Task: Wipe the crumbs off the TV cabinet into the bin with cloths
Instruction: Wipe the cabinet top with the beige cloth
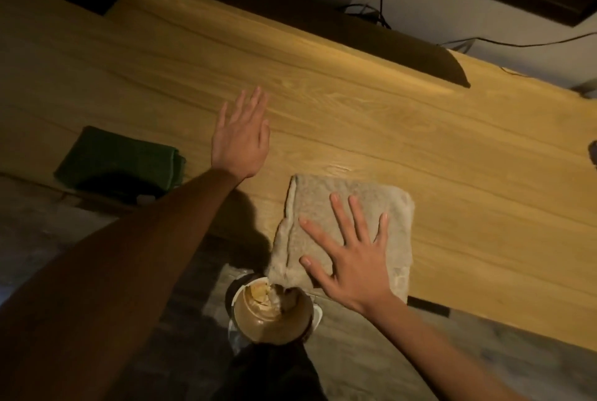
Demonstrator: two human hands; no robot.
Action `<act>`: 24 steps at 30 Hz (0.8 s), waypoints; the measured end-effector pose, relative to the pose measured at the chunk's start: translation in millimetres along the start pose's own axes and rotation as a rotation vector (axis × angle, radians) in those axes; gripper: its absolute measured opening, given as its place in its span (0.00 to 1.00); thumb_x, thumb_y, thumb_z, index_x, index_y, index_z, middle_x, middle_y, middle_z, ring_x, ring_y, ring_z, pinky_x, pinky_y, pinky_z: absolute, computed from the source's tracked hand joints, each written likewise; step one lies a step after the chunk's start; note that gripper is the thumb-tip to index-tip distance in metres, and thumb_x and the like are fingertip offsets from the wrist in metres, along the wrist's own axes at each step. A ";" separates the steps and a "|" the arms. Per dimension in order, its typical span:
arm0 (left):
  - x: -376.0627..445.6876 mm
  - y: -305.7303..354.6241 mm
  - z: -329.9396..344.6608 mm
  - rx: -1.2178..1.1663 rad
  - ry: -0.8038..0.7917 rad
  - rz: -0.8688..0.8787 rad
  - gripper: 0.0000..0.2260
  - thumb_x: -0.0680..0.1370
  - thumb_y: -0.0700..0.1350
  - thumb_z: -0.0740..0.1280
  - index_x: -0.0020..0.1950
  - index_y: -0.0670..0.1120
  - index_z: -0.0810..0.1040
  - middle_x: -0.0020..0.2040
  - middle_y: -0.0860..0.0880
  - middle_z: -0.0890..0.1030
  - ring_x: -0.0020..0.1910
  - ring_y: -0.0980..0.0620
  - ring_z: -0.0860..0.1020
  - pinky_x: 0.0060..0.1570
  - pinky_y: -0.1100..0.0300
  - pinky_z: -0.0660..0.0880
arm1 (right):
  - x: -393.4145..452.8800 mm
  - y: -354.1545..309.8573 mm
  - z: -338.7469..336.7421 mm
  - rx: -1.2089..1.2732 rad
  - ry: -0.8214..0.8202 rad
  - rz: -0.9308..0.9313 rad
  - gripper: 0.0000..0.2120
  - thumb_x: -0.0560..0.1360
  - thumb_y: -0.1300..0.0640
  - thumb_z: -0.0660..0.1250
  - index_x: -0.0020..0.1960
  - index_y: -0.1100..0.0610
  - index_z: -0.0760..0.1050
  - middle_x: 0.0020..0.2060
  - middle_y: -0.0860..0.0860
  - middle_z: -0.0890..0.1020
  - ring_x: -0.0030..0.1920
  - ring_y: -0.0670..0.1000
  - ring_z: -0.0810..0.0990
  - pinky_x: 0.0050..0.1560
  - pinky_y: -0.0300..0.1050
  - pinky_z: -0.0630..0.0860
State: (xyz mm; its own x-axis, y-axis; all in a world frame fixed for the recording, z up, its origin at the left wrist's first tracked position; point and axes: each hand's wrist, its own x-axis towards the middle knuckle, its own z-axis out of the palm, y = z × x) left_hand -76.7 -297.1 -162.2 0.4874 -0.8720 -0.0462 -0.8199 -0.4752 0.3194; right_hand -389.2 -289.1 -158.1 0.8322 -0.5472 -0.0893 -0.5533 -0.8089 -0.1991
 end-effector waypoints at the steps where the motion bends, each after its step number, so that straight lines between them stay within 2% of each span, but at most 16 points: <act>1: -1.2 1.1 -0.3 0.004 0.007 0.001 0.26 0.84 0.51 0.47 0.83 0.49 0.53 0.83 0.49 0.55 0.82 0.49 0.51 0.80 0.46 0.46 | -10.4 -1.5 -0.4 -0.002 -0.011 0.011 0.28 0.80 0.28 0.50 0.79 0.30 0.53 0.84 0.50 0.48 0.84 0.59 0.45 0.72 0.82 0.45; 6: -36.8 29.5 8.4 -0.010 -0.028 0.051 0.27 0.84 0.51 0.50 0.83 0.47 0.52 0.83 0.45 0.50 0.82 0.46 0.48 0.79 0.45 0.45 | -7.7 -13.3 -7.8 0.162 -0.001 0.218 0.24 0.82 0.29 0.45 0.77 0.27 0.55 0.84 0.47 0.46 0.83 0.54 0.41 0.72 0.80 0.41; 10: -59.1 70.5 22.2 -0.038 -0.061 0.164 0.26 0.83 0.49 0.50 0.83 0.48 0.54 0.84 0.46 0.48 0.83 0.48 0.46 0.80 0.46 0.43 | 7.8 -16.1 -4.5 0.074 0.029 0.327 0.28 0.78 0.25 0.49 0.77 0.27 0.55 0.84 0.50 0.45 0.83 0.58 0.40 0.69 0.84 0.43; 15: -45.4 83.1 24.7 -0.022 -0.083 0.125 0.26 0.83 0.50 0.48 0.83 0.48 0.55 0.84 0.47 0.49 0.83 0.48 0.46 0.79 0.47 0.42 | 25.0 0.0 -2.3 0.026 0.039 0.368 0.30 0.76 0.22 0.49 0.77 0.26 0.54 0.84 0.47 0.45 0.83 0.57 0.40 0.67 0.87 0.43; 24: -20.5 112.7 30.4 -0.055 -0.116 -0.015 0.29 0.82 0.57 0.36 0.83 0.51 0.49 0.84 0.50 0.43 0.82 0.50 0.41 0.79 0.45 0.37 | 84.4 47.3 -16.3 0.077 0.071 0.503 0.28 0.78 0.23 0.47 0.76 0.24 0.51 0.84 0.45 0.44 0.83 0.55 0.36 0.69 0.82 0.36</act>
State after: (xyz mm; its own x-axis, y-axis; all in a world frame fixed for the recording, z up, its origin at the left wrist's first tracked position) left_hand -188.3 -336.3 -154.0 0.4589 -0.8741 -0.1592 -0.7935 -0.4838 0.3691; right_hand -345.8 -377.1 -159.2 0.4573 -0.8803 -0.1267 -0.8782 -0.4245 -0.2203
